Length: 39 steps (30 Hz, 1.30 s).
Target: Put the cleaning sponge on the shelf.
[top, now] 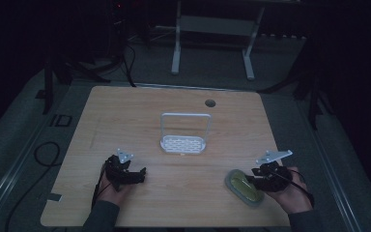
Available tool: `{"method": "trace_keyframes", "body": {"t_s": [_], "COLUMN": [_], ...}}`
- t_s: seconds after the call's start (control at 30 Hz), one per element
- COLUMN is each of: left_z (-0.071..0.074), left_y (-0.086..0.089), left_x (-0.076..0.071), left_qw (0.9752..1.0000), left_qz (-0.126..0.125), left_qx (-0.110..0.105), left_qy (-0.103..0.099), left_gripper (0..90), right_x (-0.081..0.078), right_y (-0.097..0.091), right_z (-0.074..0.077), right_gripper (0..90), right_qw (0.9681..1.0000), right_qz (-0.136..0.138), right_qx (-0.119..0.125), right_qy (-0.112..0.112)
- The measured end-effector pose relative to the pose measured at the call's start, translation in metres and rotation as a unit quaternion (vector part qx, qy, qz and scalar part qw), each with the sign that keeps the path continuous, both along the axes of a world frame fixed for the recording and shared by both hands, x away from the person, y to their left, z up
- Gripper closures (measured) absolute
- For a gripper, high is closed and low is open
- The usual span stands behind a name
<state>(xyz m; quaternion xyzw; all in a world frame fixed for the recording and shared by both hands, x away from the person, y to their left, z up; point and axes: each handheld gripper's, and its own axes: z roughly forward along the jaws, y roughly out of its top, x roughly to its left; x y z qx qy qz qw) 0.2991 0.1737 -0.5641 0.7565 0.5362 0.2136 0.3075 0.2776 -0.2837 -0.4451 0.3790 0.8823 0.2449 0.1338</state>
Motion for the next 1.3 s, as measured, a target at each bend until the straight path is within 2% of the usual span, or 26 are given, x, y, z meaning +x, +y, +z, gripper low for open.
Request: {"method": "trace_keyframes", "body": {"t_s": [0.3,0.83,1.3], "left_z": [0.0,0.0,0.0], "left_y": [0.0,0.0,0.0], "left_x": [0.0,0.0,0.0], "left_qw": [1.0,1.0,1.0], "left_qz": [0.0,0.0,0.0], "left_qx": [0.0,0.0,0.0], "left_qy": [0.0,0.0,0.0], "left_gripper": [3.8,3.8,3.8], "right_x": [0.006,0.014,0.022], "right_y": [0.003,0.008,0.018], "right_z": [-0.002,-0.008,-0.014], "right_gripper": [61.1,60.6,59.5], "right_qw": [0.9988,0.9956,0.9888], "right_qz": [0.012,0.018,0.032], "right_qx": [-0.032,-0.06,-0.097], "right_qy": [0.035,0.069,0.109]}}
